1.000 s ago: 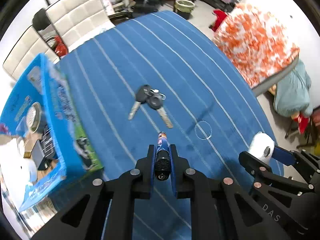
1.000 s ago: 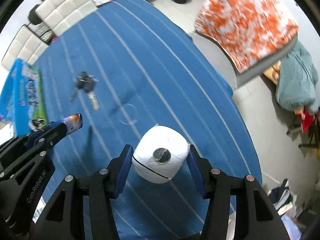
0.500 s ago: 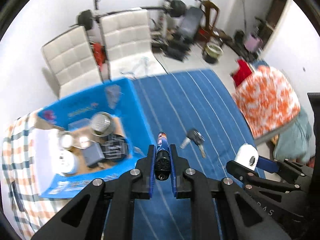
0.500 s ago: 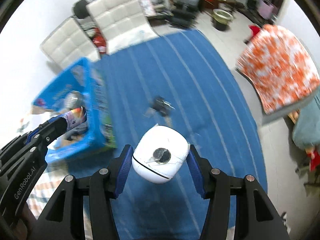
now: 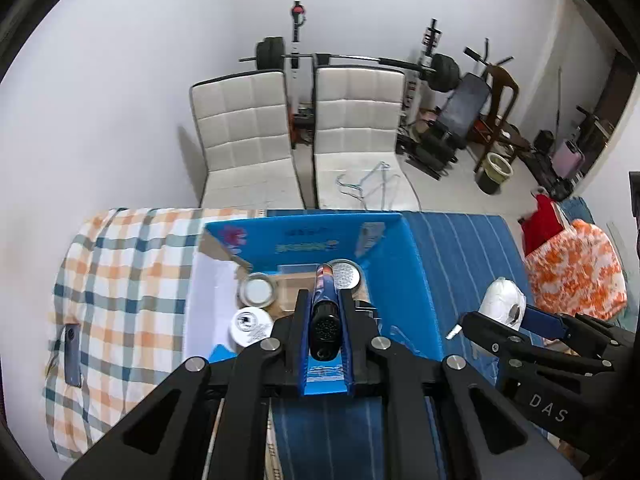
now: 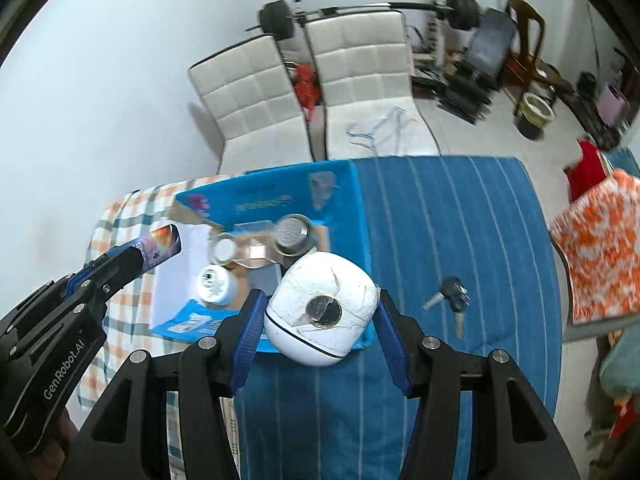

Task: Organize rigid objects
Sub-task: 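Carry the cable roll and battery pack into the blue box with both grippers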

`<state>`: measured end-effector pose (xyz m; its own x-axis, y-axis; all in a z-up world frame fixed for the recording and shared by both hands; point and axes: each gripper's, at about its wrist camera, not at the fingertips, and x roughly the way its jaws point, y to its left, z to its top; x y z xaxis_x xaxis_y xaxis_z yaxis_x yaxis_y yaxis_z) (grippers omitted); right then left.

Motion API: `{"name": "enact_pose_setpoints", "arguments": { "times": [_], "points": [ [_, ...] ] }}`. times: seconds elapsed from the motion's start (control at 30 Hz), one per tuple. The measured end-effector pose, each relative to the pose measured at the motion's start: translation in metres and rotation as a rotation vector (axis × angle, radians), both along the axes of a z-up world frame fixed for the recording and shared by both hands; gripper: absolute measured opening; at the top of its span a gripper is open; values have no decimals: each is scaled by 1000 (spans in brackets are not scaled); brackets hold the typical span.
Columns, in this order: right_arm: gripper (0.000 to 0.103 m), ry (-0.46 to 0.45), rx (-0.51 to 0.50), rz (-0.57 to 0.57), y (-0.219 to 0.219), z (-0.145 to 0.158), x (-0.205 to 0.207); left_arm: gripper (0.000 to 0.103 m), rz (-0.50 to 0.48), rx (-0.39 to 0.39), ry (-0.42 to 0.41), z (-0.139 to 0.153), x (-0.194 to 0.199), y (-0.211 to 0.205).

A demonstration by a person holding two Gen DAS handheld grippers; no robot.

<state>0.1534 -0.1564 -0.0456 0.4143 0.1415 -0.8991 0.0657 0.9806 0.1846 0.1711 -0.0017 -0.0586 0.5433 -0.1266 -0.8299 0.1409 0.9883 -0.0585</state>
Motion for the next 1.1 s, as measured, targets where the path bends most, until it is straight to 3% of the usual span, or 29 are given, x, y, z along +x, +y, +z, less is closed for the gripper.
{"name": "enact_pose_setpoints", "arguments": {
  "times": [0.27,0.53,0.73,0.93,1.1],
  "points": [
    [57,28,-4,39,38,-21,12,11,28,0,51,-30,10,24],
    [57,188,34,44,45,-121,45,11,47,-51,250,-121,42,39],
    [57,304,58,40,54,-194,69,11,46,-67,362,-172,63,44],
    [57,368,26,63,67,-232,85,11,37,-54,437,-201,69,46],
    [58,409,-6,70,73,-249,91,11,40,-48,460,-208,66,50]
  ]
}}
